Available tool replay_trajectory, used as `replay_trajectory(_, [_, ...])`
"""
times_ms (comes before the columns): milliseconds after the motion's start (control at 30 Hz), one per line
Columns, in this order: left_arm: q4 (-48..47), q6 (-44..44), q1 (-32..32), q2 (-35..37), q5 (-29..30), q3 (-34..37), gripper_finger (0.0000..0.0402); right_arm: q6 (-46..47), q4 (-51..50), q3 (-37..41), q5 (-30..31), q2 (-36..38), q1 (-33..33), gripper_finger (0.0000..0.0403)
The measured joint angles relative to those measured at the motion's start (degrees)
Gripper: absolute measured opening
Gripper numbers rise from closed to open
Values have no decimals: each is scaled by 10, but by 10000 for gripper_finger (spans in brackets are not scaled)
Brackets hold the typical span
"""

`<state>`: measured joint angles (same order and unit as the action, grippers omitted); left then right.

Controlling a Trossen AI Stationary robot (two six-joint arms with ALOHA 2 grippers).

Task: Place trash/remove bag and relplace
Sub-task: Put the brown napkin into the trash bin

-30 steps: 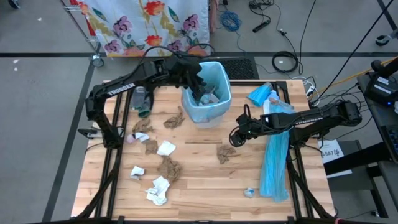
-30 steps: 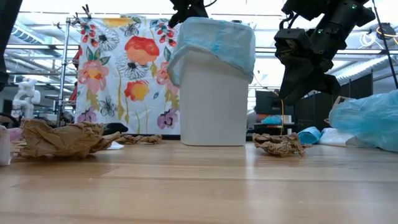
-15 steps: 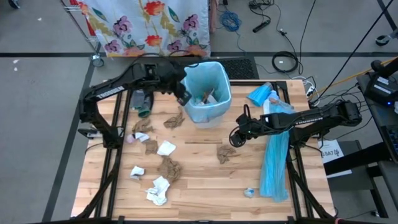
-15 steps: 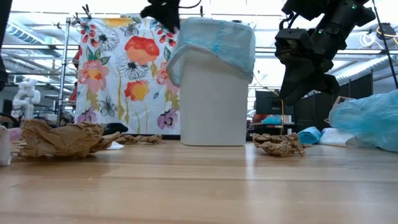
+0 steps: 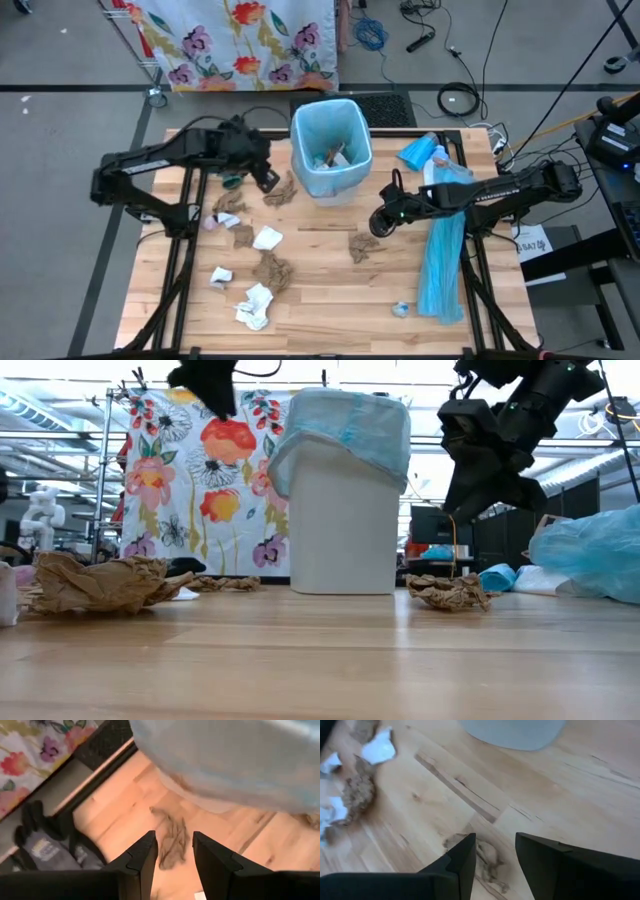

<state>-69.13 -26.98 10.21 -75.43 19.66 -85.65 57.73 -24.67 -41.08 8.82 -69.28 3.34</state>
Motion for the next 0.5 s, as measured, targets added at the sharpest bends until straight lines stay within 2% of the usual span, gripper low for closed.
replay_trajectory(267, [78,-58,-22,116,-40,193,130,-1,64,0,18,0,49,130])
replay_trajectory(500, [123,-73,-40,151,-84,290,130,-67,113,0,19,-17,98,130])
